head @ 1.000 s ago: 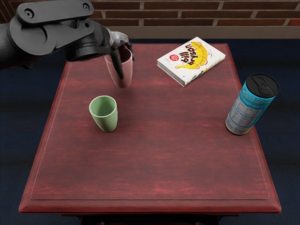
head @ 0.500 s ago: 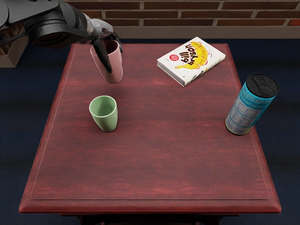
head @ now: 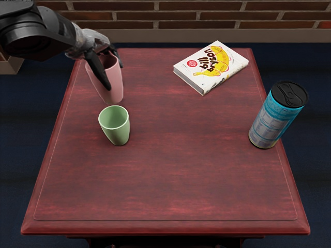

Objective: Pick up cup and place in cup with left hand

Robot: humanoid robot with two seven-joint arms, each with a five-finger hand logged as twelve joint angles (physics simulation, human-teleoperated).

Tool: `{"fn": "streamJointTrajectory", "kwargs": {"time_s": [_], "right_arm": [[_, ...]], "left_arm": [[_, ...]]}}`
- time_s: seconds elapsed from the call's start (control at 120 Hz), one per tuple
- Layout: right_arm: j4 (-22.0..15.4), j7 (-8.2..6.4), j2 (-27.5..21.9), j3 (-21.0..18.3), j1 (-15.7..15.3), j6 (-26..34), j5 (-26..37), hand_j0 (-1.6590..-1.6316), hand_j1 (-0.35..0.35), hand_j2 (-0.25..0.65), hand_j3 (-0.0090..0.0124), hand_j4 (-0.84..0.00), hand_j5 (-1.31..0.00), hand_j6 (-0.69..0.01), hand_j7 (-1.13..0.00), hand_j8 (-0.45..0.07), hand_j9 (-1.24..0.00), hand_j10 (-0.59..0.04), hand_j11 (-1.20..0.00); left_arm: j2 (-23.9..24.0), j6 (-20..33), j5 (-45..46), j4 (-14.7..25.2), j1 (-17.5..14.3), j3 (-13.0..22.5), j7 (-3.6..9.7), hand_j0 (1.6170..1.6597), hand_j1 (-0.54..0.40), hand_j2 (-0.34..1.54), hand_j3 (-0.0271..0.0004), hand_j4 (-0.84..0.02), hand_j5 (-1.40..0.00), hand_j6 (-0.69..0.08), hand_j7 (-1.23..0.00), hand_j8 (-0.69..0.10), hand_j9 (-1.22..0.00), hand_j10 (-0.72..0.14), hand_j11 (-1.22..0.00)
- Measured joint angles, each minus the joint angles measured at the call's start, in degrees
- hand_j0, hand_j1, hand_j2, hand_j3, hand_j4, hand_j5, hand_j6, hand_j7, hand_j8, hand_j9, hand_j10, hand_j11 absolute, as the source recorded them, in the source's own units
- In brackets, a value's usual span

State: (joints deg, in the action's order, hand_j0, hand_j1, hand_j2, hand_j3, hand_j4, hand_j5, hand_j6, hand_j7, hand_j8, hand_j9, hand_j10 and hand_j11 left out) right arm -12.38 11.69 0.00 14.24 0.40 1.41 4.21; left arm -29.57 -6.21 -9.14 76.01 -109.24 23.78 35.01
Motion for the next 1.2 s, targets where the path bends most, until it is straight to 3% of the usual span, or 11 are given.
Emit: {"fn": "streamJointTrajectory", "kwargs": {"time_s": [0.142,0.4,0.667,1.2], "right_arm": [[0.0,0.00,0.0,0.0,0.0,0.0,0.0,-1.6581,-0.312,-0.007,0.0000,-0.031,-0.04,-0.031,-0.04,-0.031,-0.04,-0.031,-0.04],[-0.1,0.00,0.0,0.0,0.2,0.0,-0.1,-1.6581,-0.312,-0.006,0.0000,-0.031,-0.04,-0.031,-0.04,-0.031,-0.04,-0.031,-0.04],[0.0,0.00,0.0,0.0,0.2,0.0,0.0,-1.6581,-0.312,-0.006,0.0000,-0.031,-0.04,-0.031,-0.04,-0.031,-0.04,-0.031,-0.04],[0.0,0.00,0.0,0.0,0.2,0.0,0.0,-1.6581,-0.312,-0.006,0.0000,-0.031,-0.04,-0.031,-0.04,-0.031,-0.04,-0.031,-0.04]], "left_arm": [[-1.3,0.5,1.1,2.1,-0.2,0.8,0.00,1.6489,-0.212,0.10,0.0001,-0.269,-1.07,-0.083,-0.94,-0.078,-0.87,-0.212,-0.86],[-3.3,1.1,3.0,4.9,-2.7,2.3,0.02,1.6479,-0.176,0.09,0.0000,-0.361,-0.98,-0.137,-0.88,-0.090,-0.87,-0.215,-0.89],[-3.5,1.2,6.5,6.8,-4.8,3.6,0.02,1.6483,-0.173,0.08,0.0000,-0.357,-0.99,-0.134,-0.91,-0.081,-0.90,-0.208,-0.90],[-2.8,2.8,8.4,8.1,-4.8,5.6,0.04,1.6478,-0.193,0.10,0.0000,-0.329,-1.02,-0.092,-0.97,-0.049,-0.95,-0.177,-0.94]]}}
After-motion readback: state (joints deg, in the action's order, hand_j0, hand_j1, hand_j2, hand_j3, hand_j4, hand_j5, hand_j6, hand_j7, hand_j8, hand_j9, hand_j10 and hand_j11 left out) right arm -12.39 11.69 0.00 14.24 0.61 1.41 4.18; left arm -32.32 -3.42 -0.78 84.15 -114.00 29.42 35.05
